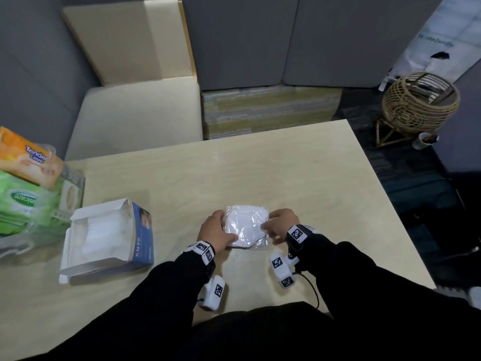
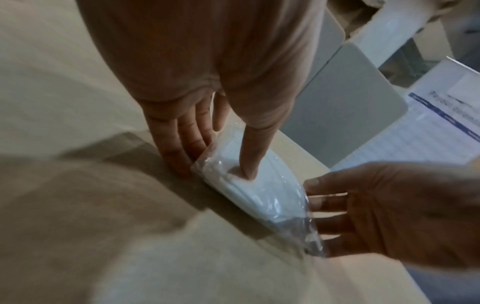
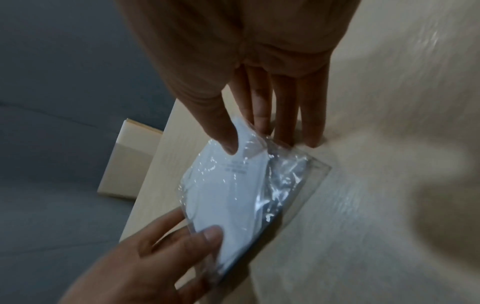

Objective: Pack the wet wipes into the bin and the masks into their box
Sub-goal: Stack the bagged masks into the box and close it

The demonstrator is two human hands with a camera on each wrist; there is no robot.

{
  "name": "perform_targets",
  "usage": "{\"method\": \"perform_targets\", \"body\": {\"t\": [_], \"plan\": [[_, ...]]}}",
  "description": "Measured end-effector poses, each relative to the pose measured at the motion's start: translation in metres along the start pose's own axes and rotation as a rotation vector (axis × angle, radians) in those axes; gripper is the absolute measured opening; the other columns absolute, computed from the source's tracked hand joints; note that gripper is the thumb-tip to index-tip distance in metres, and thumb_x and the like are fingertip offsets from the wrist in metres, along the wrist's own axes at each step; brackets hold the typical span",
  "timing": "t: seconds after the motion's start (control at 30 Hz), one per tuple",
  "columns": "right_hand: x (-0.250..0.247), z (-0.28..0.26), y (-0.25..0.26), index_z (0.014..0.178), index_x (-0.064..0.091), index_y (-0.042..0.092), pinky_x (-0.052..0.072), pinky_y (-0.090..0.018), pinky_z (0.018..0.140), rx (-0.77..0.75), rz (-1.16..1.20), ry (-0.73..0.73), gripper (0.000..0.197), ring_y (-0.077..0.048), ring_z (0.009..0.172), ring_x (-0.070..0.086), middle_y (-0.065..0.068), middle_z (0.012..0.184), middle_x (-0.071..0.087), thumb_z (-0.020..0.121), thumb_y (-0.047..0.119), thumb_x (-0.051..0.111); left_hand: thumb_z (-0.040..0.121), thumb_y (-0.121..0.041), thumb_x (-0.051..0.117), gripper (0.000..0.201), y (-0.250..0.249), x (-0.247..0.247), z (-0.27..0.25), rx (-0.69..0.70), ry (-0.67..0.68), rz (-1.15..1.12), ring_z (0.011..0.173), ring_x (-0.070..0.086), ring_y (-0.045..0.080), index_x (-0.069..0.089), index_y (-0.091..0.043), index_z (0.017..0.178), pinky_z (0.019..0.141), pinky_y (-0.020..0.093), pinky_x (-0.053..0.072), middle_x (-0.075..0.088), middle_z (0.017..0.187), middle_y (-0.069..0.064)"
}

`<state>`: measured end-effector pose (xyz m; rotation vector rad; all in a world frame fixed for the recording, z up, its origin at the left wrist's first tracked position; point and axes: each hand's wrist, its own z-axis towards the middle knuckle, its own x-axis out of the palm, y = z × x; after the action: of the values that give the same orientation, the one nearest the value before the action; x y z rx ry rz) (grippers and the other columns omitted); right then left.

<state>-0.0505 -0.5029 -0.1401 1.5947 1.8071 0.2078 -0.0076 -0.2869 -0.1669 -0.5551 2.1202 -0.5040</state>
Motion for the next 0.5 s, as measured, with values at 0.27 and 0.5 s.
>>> {"method": "perform_targets", "body": {"t": [0.27,0.5], "plan": [[-0.004,-0.01,0.003,0.094,0.072,0.011,0.051,-0.018,0.063,-0.41,0.218,0.013,0.03,-0.01,0.069,0.063,0.0,0.079,0.069,0.073,-0.008,0.082,0.067,-0.005,0.083,0.052,-0.019,-0.018,0.001,0.159,-0.066,-0.265,0.103,0.067,0.017,0.07,-0.019,0.115,0.094,0.029,0.055,0.065,0.115,-0.002],[0.006,-0.007,-0.005,0.098,0.072,0.027,0.047,-0.019,0.072,-0.612,0.007,0.012,0.038,-0.008,0.08,0.063,0.008,0.091,0.073,0.069,0.002,0.078,0.075,-0.003,0.074,0.041,-0.011,-0.012,-0.011,0.272,-0.114,-0.178,0.087,0.067,0.008,0.067,-0.032,0.103,0.076,0.018,0.05,0.071,0.097,-0.013]]}}
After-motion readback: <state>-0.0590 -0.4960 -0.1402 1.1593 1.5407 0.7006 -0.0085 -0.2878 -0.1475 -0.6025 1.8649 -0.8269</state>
